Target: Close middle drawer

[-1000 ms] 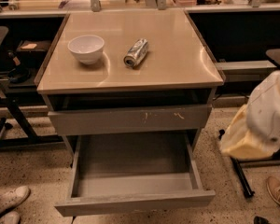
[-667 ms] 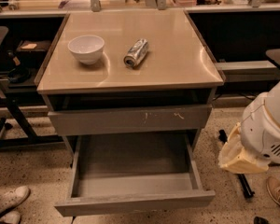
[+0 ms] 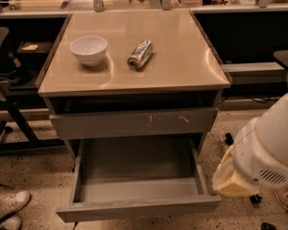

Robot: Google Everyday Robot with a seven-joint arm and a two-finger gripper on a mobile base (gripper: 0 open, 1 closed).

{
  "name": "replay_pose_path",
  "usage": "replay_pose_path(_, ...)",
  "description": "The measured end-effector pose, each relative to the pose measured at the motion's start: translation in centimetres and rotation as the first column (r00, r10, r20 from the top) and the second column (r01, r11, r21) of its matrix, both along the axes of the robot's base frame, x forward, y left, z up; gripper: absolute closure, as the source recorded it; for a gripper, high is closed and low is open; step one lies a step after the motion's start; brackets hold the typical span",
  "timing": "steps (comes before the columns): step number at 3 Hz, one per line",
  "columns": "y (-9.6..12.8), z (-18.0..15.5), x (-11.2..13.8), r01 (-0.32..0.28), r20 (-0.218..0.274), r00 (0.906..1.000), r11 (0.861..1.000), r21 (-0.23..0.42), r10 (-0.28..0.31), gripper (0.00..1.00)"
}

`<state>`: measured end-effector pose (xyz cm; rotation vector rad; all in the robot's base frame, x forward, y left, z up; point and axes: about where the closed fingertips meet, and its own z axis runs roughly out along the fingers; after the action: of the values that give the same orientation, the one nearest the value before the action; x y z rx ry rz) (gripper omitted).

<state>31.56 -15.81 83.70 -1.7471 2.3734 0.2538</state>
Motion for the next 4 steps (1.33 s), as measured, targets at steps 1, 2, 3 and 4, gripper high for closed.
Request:
replay_pose_path(1, 4.0, -8.0, -1.4, -0.007, -0.091, 0.9958, 0.997, 0.071, 0.013, 1.00)
replay_pose_path(2, 6.5, -15.7, -3.3, 0.019, -0.193, 0.9813, 0.993, 0.113, 0.003, 1.00)
replay_pose_path(3, 6.5, -16.6, -3.5, 0.027, -0.192, 0.9815, 0.993, 0.115, -0.005, 1.00)
replay_pose_path(4, 6.5, -16.8, -3.7, 0.027, -0.198, 0.9802, 0.992, 0.125, -0.001, 1.00)
